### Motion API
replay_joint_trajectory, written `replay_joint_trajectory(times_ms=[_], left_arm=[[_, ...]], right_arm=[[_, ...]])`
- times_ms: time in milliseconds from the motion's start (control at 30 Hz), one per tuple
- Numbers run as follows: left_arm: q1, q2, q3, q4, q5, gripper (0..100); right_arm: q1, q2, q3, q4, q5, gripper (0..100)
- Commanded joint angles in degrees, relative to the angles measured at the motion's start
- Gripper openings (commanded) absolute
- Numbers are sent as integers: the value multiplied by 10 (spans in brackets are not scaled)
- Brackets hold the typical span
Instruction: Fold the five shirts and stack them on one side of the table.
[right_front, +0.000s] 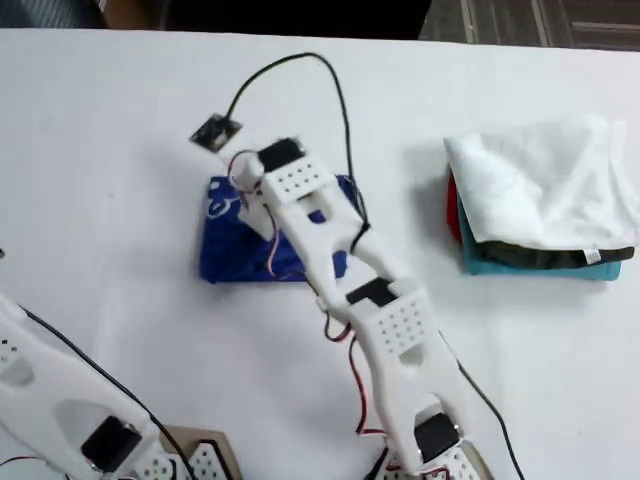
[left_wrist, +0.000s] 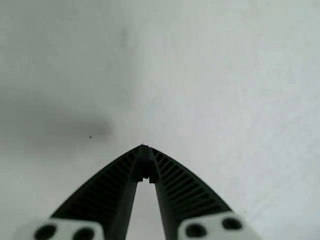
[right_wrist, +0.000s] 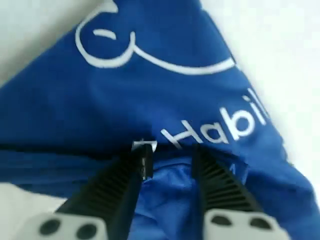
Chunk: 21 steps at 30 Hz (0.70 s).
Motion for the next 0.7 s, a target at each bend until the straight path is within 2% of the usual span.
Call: replay_joint_trajectory(times_ms=[0, 200, 400, 667], left_arm=[[-4, -5, -2, 8, -4, 26], [-4, -5, -7, 7, -4, 26], [-6, -6, -7, 6, -4, 26], [-4, -5, -3, 6, -4, 26]], right_arm=[[22, -7, -82, 59, -2, 144], [29, -6, -136, 142, -1, 144], [39, -9, -120, 144, -1, 144], [0, 4, -171, 96, -1, 144]])
